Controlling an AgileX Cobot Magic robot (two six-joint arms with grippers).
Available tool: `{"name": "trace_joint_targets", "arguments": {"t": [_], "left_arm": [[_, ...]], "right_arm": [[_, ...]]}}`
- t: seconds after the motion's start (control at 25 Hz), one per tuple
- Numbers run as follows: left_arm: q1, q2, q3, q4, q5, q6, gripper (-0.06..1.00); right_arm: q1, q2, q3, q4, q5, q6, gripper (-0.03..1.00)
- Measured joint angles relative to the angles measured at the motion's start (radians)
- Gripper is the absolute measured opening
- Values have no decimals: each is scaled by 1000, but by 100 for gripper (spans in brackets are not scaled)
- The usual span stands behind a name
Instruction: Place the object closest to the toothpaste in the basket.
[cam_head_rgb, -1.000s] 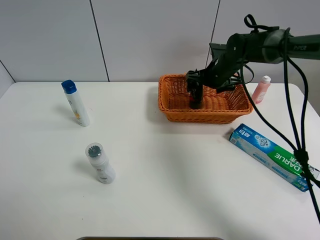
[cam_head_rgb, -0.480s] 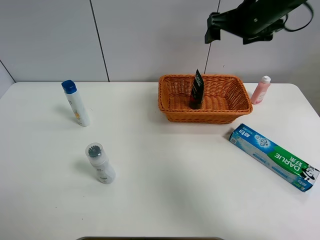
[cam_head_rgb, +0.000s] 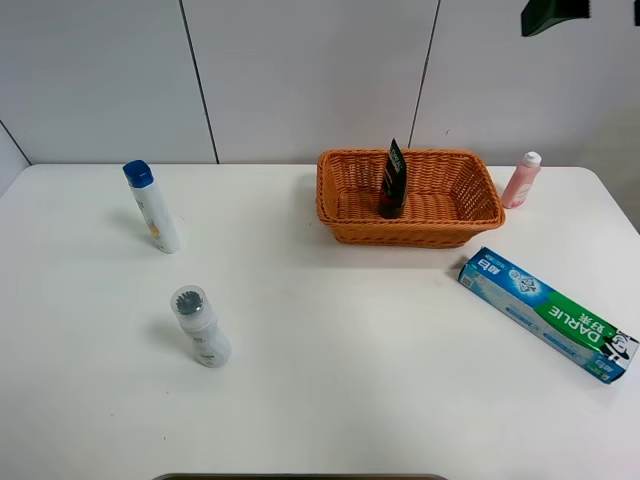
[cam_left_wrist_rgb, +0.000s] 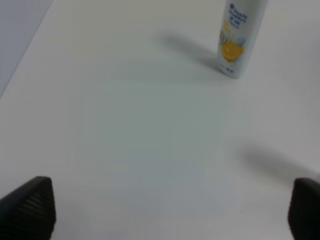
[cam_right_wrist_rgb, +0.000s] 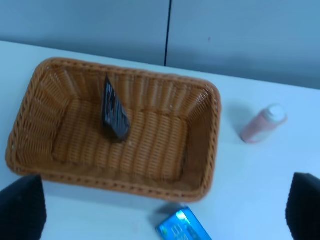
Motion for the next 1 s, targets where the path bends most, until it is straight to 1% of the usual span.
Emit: {"name": "trace_joint_targets", "arguments": {"t": [0.12,0.24,0.56,0.72,0.88,1.0], "left_arm": [[0,0,0,0,0,0,94],[0,0,0,0,0,0,94],[0,0,0,0,0,0,94],[0,0,0,0,0,0,94],[0,0,0,0,0,0,94],[0,0,0,0,0,0,94]], "right_arm": [[0,-79,0,-17,54,-13,99],[0,-163,0,-25,86,-18,99],[0,-434,-2,-26,139,-19,99],[0,-575,5,-26,142,-8,99],[-6,-715,89,-5,143,26,99],[-57,-825,186,-4,145,32,99]]}}
